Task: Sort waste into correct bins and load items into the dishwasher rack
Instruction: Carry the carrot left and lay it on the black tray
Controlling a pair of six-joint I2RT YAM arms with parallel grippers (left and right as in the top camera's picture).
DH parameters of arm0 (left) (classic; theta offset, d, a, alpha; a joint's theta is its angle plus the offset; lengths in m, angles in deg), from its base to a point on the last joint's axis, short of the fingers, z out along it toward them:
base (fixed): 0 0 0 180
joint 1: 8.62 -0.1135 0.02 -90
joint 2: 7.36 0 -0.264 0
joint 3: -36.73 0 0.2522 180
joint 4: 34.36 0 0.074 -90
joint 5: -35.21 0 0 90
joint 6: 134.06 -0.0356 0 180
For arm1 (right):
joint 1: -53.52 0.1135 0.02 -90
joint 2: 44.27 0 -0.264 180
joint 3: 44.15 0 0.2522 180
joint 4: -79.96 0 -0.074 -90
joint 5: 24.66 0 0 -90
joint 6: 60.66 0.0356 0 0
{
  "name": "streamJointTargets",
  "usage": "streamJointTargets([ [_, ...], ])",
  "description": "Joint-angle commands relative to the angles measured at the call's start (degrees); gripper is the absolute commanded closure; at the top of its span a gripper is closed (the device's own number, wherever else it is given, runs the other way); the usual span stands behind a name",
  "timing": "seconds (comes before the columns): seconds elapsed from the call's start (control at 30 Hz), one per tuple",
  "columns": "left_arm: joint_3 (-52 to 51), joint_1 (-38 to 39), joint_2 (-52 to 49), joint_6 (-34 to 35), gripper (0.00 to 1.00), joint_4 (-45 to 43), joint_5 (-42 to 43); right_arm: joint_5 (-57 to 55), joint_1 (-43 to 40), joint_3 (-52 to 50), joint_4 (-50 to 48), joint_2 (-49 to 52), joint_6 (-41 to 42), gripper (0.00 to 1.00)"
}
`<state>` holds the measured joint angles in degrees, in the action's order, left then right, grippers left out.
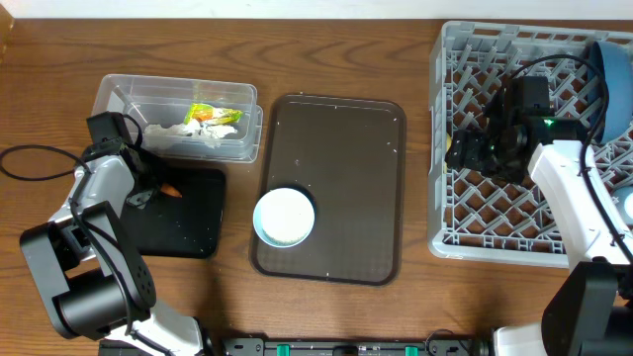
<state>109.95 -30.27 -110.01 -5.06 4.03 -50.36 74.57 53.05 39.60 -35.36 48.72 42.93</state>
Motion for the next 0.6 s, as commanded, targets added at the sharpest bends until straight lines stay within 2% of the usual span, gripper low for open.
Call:
streamJointTargets([
  [0.0,-0.1,-0.1,-0.7,0.1,0.78,-0.1,1.8,-0.2,0.5,-0.1,-0.2,-0.1,-0.4,0.12],
  [0.3,-0.1,-0.6,-0.6,-3.4,0.71,1.6,0.5,-0.2,0.5,0.0,-0.3,-0.1,-0.6,0.12],
  [0.37,-0.1,-0.9,-0.5,-3.4,0.64,2.3,0.4,-0.2,0.5,-0.1,-0.3,-0.1,-0.6,0.12],
  [0.43,-0.1,-1.3,-0.4,-4.2,0.50,2.8,0.4,-0.2,0.5,0.0,-0.2,-0.1,-0.8,0.12],
  [0.57,0.2,-1.5,1.0,-7.9,0.39,4.6,-1.7,-0.2,0.5,0.0,-0.2,-0.1,-0.8,0.11],
])
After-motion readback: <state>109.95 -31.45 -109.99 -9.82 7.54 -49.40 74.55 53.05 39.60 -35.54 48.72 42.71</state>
